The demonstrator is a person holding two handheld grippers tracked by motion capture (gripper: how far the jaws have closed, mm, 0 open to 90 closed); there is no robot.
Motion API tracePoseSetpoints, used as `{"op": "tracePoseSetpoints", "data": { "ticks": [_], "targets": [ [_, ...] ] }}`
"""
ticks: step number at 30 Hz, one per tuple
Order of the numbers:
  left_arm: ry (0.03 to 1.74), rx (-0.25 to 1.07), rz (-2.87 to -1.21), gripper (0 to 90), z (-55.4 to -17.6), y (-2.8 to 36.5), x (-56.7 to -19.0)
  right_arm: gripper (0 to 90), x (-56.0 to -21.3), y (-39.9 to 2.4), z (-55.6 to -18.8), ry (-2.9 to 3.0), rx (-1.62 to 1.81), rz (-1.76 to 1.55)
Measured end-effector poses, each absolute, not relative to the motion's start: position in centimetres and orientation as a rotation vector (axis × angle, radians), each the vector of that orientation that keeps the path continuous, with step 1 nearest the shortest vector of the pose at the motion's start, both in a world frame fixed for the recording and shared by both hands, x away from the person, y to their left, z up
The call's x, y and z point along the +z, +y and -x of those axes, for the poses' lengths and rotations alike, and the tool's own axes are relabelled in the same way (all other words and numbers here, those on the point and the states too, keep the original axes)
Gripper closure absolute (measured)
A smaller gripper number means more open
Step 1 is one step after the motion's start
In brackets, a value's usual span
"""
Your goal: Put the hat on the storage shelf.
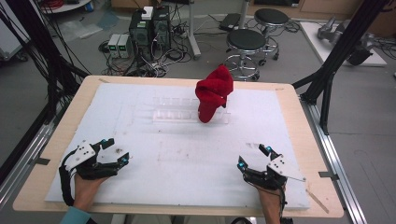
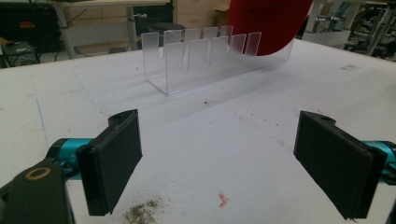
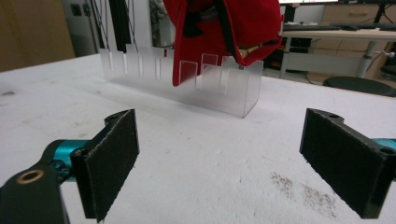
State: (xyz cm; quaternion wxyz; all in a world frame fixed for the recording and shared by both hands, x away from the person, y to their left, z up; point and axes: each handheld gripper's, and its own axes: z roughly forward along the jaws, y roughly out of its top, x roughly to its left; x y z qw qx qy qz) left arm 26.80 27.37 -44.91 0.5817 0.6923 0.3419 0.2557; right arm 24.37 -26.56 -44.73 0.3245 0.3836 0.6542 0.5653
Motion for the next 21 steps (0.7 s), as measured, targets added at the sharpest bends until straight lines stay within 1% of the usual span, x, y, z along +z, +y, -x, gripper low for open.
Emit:
{"op": "tracePoseSetpoints", "data": {
  "ticks": [21],
  "targets": [
    [0.789,0.625,-1.594,15.5,-26.46,27.38,-44.97,10.7,-45.18,-26.76,-24.38,1.685,1.507,-1.014]
  ]
}}
